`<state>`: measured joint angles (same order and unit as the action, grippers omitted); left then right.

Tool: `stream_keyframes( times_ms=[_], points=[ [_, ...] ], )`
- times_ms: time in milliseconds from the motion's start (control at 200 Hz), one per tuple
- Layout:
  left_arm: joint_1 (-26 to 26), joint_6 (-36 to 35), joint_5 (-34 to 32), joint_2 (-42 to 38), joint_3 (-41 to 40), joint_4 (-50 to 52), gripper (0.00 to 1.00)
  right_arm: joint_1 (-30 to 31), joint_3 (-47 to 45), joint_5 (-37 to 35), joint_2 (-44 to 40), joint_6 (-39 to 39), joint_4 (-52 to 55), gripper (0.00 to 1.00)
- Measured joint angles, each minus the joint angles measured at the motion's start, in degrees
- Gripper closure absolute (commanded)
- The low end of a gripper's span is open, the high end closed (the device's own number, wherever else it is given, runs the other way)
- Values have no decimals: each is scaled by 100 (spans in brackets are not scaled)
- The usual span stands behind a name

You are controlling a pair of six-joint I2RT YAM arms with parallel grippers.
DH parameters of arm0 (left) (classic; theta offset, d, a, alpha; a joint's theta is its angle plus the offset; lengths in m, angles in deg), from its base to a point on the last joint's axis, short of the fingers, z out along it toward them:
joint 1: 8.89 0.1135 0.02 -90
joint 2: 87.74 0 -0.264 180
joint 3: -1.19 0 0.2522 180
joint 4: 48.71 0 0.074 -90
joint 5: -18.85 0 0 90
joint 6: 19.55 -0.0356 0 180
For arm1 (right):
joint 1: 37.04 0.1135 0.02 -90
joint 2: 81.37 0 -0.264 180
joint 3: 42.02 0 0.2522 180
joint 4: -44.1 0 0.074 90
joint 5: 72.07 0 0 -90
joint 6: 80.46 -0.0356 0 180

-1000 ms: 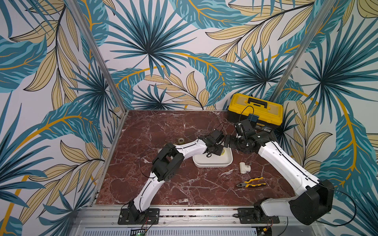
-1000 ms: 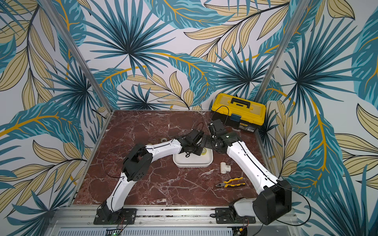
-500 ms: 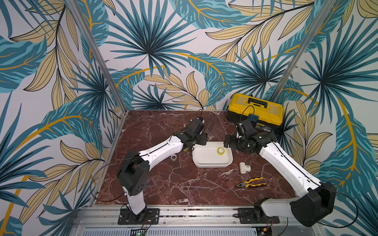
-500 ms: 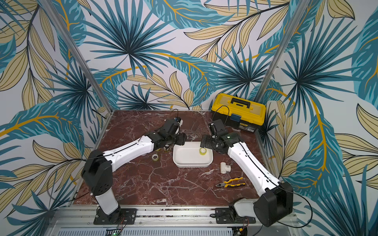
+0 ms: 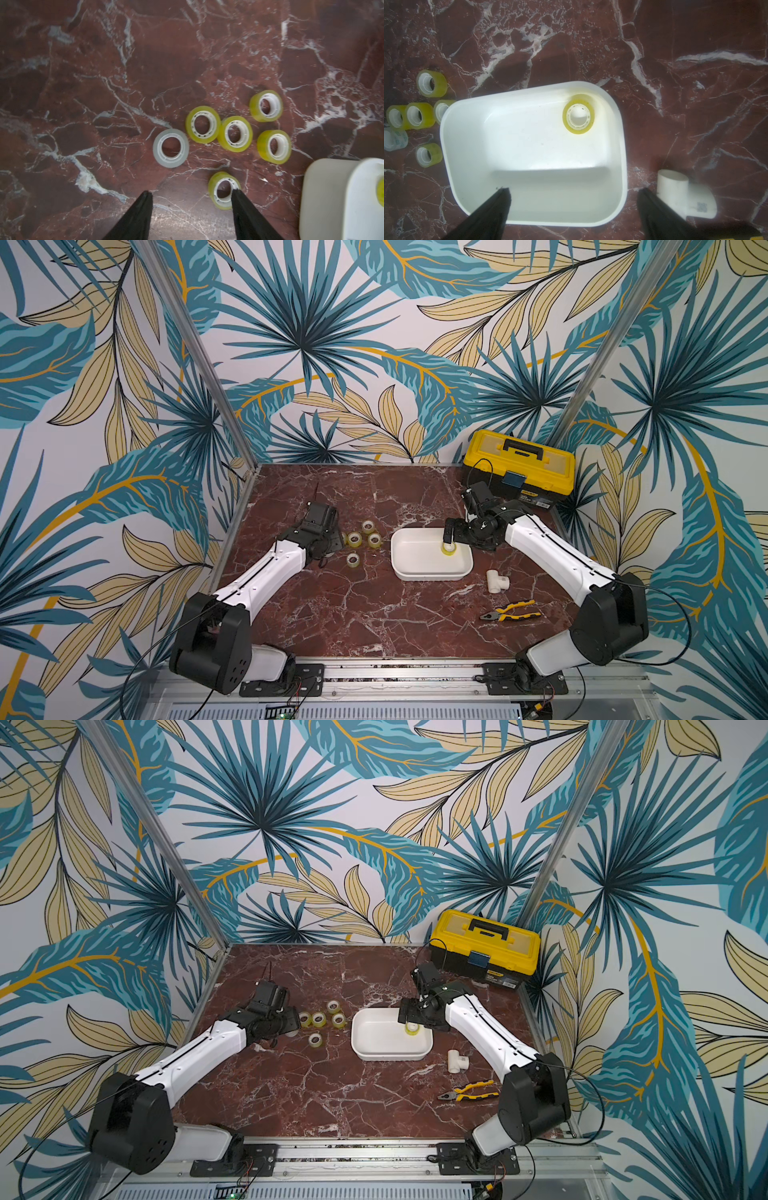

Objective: Put the transparent tape into the storage box
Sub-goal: Pick up the tape at the center of the board.

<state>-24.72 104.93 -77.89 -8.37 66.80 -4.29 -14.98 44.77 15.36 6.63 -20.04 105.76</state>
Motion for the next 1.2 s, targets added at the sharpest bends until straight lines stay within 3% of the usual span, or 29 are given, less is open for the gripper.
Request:
stream_keyframes(
  times_ms=[416,1198],
  points=[
    [505,308,422,918,-131,-669,40,44,114,44,225,55,-2,0],
    [621,437,188,1266,-358,-1036,44,44,236,52,426,181,0,0]
  ],
)
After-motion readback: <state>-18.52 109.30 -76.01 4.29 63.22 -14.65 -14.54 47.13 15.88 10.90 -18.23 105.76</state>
